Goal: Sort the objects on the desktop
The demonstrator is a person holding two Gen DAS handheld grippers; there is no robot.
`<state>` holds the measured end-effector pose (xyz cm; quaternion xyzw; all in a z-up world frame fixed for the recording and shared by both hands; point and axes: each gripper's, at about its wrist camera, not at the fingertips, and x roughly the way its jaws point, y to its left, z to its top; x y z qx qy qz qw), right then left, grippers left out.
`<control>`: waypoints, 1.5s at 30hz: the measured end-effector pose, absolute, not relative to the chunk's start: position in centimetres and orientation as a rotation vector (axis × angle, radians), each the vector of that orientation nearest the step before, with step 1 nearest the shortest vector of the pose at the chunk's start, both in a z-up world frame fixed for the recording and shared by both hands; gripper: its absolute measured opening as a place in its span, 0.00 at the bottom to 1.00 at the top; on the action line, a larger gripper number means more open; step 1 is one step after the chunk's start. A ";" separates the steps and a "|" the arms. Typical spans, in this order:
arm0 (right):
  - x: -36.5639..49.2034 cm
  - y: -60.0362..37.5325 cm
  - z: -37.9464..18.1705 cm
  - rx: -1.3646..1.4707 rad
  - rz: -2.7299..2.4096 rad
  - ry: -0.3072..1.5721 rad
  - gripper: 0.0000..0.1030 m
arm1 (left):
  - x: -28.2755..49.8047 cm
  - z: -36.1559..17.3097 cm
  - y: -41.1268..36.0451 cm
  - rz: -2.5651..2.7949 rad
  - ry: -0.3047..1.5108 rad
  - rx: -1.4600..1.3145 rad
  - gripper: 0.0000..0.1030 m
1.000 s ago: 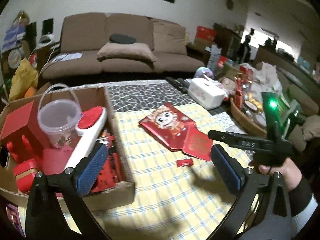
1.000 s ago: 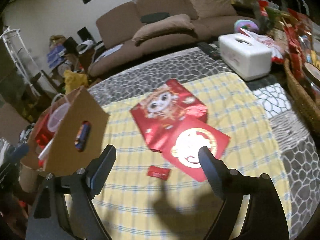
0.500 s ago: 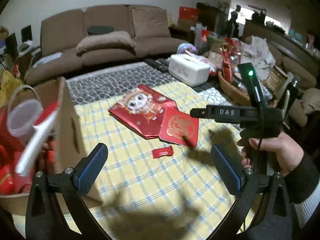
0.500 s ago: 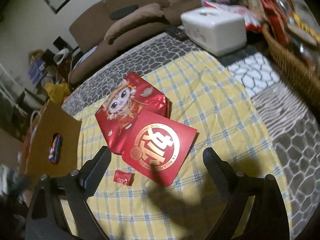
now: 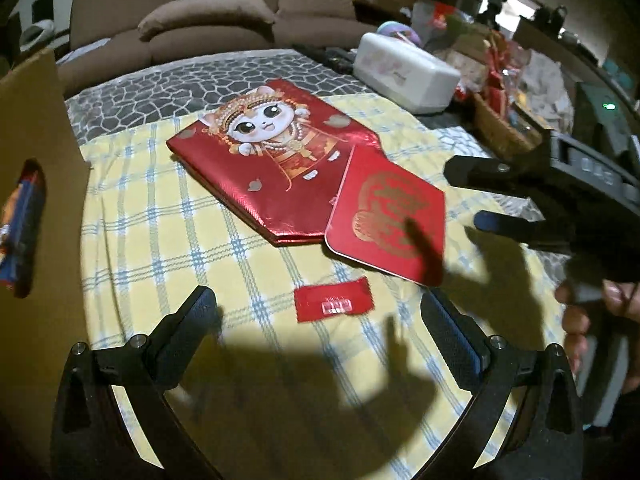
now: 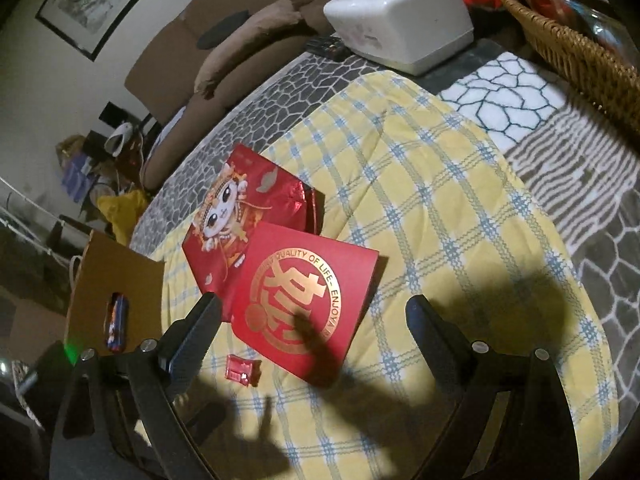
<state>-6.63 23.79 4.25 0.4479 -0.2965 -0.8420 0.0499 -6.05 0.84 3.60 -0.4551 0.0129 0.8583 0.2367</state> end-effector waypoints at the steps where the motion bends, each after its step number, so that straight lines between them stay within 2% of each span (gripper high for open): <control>1: -6.7 23.7 4.2 1.367 -2.564 -0.895 0.92 | -6.3 3.4 1.0 2.359 0.042 -1.247 0.99; 3: -6.9 23.6 4.1 1.371 -2.571 -0.874 0.92 | -6.5 2.9 1.6 2.368 0.072 -1.244 0.98; 5: -7.1 23.4 3.9 1.378 -2.577 -0.854 0.92 | -6.5 2.5 2.1 2.377 0.099 -1.245 0.92; 8: -7.3 23.3 3.5 1.397 -2.586 -0.837 0.92 | -6.6 2.1 2.7 2.389 0.118 -1.247 0.77; 10: -7.4 23.4 3.2 1.407 -2.597 -0.832 0.92 | -6.7 1.7 2.9 2.397 0.130 -1.255 0.61; 14: -7.6 23.6 3.0 1.403 -2.596 -0.851 0.92 | -6.9 1.6 2.9 2.415 0.128 -1.254 0.50; 16: -7.6 23.6 3.0 1.389 -2.590 -0.860 0.92 | -7.0 1.6 2.7 2.418 0.121 -1.253 0.31; 18: -7.7 23.5 2.9 1.376 -2.569 -0.879 0.90 | -7.2 1.7 2.4 2.407 0.095 -1.258 0.30; 19: -7.7 23.5 2.8 1.367 -2.549 -0.902 0.87 | -7.3 1.7 2.2 2.402 0.087 -1.258 0.29; 21: -7.8 23.6 2.4 1.363 -2.518 -0.939 0.71 | -7.3 1.7 2.1 2.397 0.082 -1.256 0.29; 24: -8.0 23.7 1.7 1.368 -2.487 -0.975 0.53 | -7.2 1.7 1.8 2.384 0.058 -1.253 0.28; 26: -8.1 23.9 1.5 1.360 -2.474 -1.001 0.48 | -7.3 1.7 1.5 2.373 0.035 -1.254 0.28; 28: -8.1 24.0 1.4 1.347 -2.452 -1.030 0.39 | -7.3 1.7 1.1 2.354 -0.003 -1.256 0.28; 30: -8.1 23.9 1.2 1.335 -2.407 -1.062 0.21 | -7.6 1.7 0.6 2.338 -0.056 -1.265 0.28; 32: -8.1 23.6 1.3 1.331 -2.378 -1.062 0.17 | -7.9 1.8 0.2 2.329 -0.094 -1.277 0.28; 34: -8.0 23.2 1.5 1.312 -2.352 -1.065 0.17 | -8.2 1.8 -0.1 2.316 -0.124 -1.283 0.24; 36: -7.9 22.9 1.6 1.297 -2.323 -1.069 0.17 | -8.3 1.7 -0.2 2.294 -0.143 -1.284 0.08; 40: -8.0 21.8 1.8 1.295 -2.301 -1.033 0.17 | -8.3 1.5 -0.4 2.276 -0.160 -1.288 0.08; 41: -8.0 21.6 1.7 1.302 -2.296 -1.026 0.24 | -8.3 1.4 -0.4 2.273 -0.163 -1.292 0.08; 42: -8.1 21.4 1.6 1.312 -2.298 -1.021 0.36 | -8.4 1.2 -0.5 2.267 -0.169 -1.296 0.08; 43: -8.1 21.1 1.5 1.321 -2.308 -1.011 0.40 | -8.4 1.2 -0.5 2.264 -0.174 -1.298 0.08; 45: -8.2 20.8 1.3 1.331 -2.325 -0.986 0.41 | -8.4 1.3 -0.6 2.252 -0.186 -1.302 0.08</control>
